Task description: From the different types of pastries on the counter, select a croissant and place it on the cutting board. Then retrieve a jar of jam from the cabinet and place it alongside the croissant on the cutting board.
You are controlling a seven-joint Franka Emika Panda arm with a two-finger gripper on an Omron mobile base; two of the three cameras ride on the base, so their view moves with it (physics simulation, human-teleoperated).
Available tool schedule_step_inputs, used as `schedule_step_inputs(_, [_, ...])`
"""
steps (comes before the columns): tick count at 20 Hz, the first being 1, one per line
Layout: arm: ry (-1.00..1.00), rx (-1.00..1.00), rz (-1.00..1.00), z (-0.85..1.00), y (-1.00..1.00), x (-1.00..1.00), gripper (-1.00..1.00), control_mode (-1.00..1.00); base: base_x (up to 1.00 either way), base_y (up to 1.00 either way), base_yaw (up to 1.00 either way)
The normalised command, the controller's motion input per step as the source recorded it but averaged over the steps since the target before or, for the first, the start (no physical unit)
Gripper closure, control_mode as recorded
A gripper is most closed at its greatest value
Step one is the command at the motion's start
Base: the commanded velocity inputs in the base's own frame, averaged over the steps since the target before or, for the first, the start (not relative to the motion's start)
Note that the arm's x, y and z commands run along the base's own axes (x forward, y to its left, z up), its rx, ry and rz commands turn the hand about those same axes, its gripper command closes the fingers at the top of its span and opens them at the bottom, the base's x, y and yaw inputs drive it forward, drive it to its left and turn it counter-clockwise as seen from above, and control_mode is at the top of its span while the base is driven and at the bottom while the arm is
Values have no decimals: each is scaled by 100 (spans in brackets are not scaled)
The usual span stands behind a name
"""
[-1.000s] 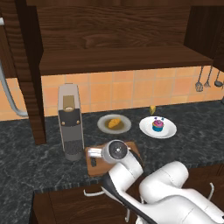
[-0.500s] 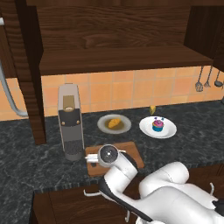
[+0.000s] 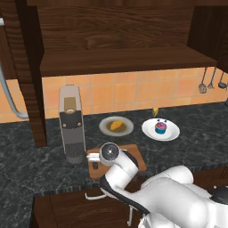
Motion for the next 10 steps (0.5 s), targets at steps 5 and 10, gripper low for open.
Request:
schedule_step_inputs(5, [0, 0, 0, -1, 0, 0, 100, -100, 0, 0, 0])
schedule_step_inputs(10, [0, 0, 0, -50, 0, 5, 100, -100, 0, 0, 0])
